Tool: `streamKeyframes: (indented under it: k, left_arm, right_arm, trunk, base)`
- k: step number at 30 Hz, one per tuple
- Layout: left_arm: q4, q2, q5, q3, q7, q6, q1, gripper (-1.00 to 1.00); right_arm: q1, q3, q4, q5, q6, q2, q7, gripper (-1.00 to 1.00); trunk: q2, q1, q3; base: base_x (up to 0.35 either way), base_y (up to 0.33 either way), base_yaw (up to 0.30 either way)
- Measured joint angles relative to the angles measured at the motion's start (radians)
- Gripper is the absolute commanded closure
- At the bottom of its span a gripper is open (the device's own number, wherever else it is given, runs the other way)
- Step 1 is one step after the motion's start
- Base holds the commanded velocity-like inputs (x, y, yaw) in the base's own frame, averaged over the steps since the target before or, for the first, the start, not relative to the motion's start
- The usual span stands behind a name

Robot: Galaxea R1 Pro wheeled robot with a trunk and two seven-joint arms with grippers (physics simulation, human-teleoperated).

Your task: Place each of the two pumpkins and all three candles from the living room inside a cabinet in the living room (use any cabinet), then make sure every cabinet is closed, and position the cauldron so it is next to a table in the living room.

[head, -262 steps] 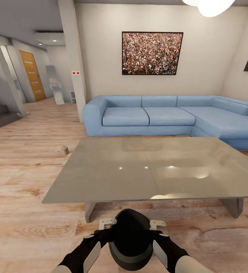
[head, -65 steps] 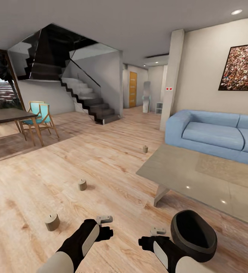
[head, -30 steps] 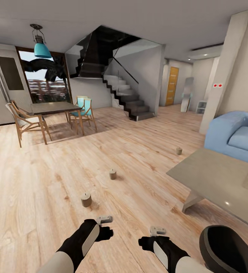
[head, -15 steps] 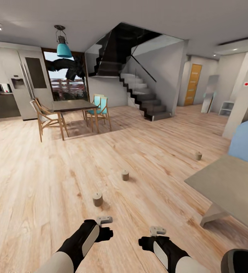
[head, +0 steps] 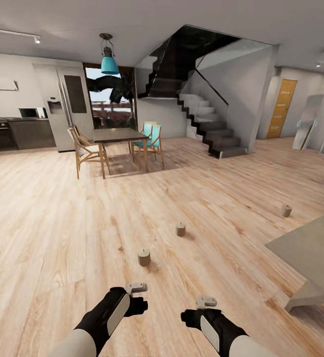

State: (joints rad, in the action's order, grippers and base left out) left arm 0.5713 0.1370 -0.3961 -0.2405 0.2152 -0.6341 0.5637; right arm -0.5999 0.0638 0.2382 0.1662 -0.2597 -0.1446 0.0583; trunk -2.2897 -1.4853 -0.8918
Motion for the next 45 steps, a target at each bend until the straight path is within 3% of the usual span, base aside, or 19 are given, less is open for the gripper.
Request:
streamKeyframes:
  k: [29,45]
  left_arm:
    - [-0.002,0.0,0.0,0.0,-0.002,0.0,0.0,-1.0]
    - [-0.006,0.0,0.002,-0.002,-0.002,0.002,0.0,-1.0]
  right_arm:
    - [0.0,0.001,0.0,0.0,0.0,0.0,0.0,-1.0]
    - [0.0,0.0,0.0,0.002,0.0,0.0,-0.001,-1.0]
  trunk:
    - [0.0,0.0,-0.02]
    - [0.0,0.001,-0.031]
  base:
    - [0.003,0.0,0.268]
    - [0.214,0.002,0.214]
